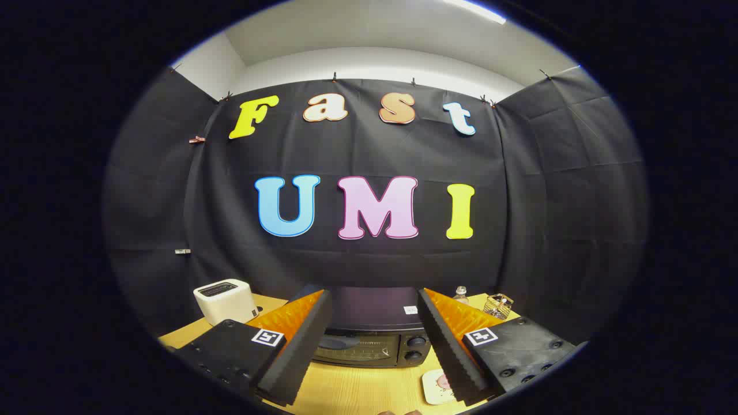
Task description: Open the toaster oven, put the food inside, and close the toaster oven door.
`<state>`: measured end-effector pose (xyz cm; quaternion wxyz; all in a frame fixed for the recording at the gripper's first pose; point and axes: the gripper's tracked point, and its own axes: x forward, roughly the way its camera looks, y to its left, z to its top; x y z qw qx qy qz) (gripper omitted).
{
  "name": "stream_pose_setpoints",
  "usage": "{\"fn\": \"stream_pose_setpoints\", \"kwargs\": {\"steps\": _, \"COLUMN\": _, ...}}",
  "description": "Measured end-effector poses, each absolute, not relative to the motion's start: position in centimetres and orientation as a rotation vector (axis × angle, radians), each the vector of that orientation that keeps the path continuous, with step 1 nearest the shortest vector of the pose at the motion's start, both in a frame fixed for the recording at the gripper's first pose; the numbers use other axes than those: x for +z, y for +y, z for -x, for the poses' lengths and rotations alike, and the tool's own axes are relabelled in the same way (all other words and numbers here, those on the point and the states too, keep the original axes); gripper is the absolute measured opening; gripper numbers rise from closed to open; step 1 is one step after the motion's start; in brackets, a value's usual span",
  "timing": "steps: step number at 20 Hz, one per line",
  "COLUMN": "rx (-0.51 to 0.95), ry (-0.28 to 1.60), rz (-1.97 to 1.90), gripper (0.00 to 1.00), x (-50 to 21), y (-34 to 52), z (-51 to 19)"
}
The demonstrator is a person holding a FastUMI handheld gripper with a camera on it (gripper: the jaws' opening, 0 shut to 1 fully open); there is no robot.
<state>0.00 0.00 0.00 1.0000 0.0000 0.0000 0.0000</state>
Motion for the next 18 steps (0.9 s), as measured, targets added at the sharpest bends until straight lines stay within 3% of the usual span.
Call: {"fn": "stream_pose_setpoints", "kwargs": {"steps": 18, "rx": 0.003, "ry": -0.004, "rz": 0.050, "gripper": 0.98, "x": 0.2, "y": 1.3, "z": 0.6}}
